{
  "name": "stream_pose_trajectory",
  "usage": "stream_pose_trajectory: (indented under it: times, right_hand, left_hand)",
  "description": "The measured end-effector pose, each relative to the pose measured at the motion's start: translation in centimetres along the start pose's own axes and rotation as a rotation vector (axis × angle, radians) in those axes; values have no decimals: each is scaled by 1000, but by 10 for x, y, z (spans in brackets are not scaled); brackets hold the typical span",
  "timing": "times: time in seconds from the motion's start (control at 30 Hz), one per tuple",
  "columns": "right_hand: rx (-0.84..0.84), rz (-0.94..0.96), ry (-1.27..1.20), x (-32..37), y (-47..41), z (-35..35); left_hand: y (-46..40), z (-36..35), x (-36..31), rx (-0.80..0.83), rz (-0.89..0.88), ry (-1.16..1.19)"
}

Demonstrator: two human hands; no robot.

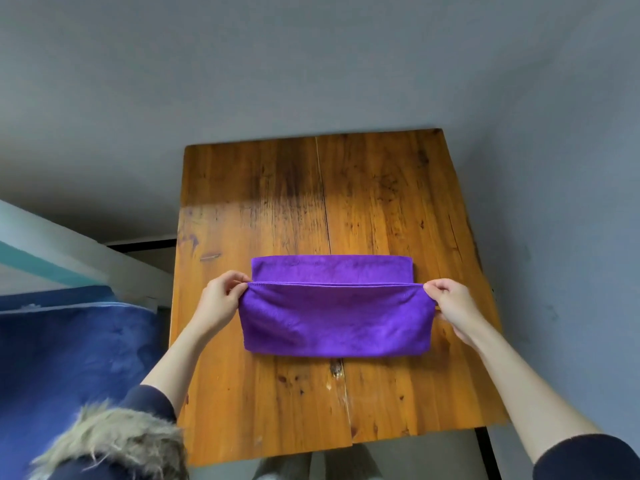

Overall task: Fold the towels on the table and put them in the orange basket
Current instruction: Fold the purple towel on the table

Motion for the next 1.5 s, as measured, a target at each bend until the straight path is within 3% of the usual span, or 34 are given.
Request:
stream_pose_trajectory:
  times: [0.27, 0.6, 0.7, 0.77, 0.83, 0.97, 1.17, 1.3, 1.5]
  right_hand:
    - [-80, 256, 173, 40, -64, -19]
    - [-207, 210, 135, 14, -104, -24]
    - [-421, 274, 135, 21, -84, -10]
    - [-478, 481, 238, 37, -60, -21]
    - [-347, 682, 404, 44, -39, -63]
    - [-52, 844, 828, 15, -14, -157]
    - [-103, 741, 899, -21, -42, -124]
    - [-207, 676, 852, -27, -57, -83]
    - [-251, 688, 865, -24, -50, -83]
  left_hand:
    - [-66, -7, 0, -52, -21, -82]
    - [-105, -26, 25, -113, 76, -217]
    - [-102, -18, 23, -235, 24, -375]
    - [-90, -14, 7, -385, -70, -551]
    - [-71, -34, -20, -428, -228, -643]
    - [-47, -120, -40, -220, -457, -821]
    - [-56, -141, -12, -157, -458, -929]
    - [-61, -119, 0, -225, -458, -857]
    - [-47, -114, -2, -260, -516, -749]
Point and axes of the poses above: each hand's wrist, its own y-axis away from the middle knuckle, its own z-axis out of the back of the hand, x = y × z, the point moved 10 cm from there along -y, towards the middle knuckle, and after that the axes turned 8 degrees about -y, right-handed, at the moved point
